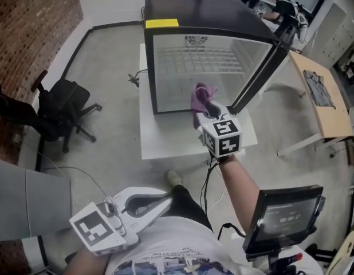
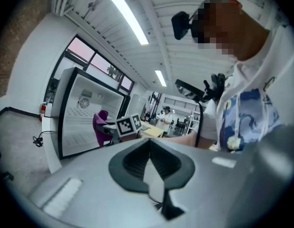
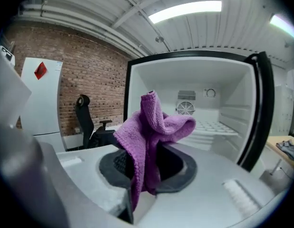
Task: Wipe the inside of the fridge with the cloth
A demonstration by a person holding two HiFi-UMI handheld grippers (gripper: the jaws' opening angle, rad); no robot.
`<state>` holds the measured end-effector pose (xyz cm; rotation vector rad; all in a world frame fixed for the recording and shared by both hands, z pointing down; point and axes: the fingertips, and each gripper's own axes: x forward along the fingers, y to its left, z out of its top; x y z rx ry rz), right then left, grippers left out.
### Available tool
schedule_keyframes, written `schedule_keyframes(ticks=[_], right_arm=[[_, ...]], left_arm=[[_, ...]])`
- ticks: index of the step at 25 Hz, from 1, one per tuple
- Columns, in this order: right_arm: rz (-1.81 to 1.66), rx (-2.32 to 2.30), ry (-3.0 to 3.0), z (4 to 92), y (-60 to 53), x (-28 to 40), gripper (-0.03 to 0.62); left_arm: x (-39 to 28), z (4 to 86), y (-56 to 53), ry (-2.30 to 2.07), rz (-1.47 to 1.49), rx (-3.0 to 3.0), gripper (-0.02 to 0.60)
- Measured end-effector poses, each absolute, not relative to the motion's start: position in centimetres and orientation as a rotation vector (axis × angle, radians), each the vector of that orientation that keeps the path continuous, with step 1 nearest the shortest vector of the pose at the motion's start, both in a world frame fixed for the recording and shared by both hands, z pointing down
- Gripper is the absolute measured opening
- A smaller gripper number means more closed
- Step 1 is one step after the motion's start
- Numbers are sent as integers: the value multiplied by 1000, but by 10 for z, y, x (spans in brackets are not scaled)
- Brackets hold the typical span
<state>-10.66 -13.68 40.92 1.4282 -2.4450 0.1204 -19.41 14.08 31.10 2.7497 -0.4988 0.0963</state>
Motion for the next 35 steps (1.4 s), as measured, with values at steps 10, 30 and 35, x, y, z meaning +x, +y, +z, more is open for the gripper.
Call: schedule_keyframes(ticks=[10, 30, 35], right_arm=[[181, 1836, -2129, 458, -165, 29, 78], [218, 2027, -1959, 506, -290, 73, 78], [211, 2020, -1986, 507, -318, 54, 78]], left_arm=[[-174, 315, 114, -411, 146, 2760, 6], [-135, 308, 12, -444, 207, 2744, 6], [-140, 311, -3, -471, 214, 2721, 6]])
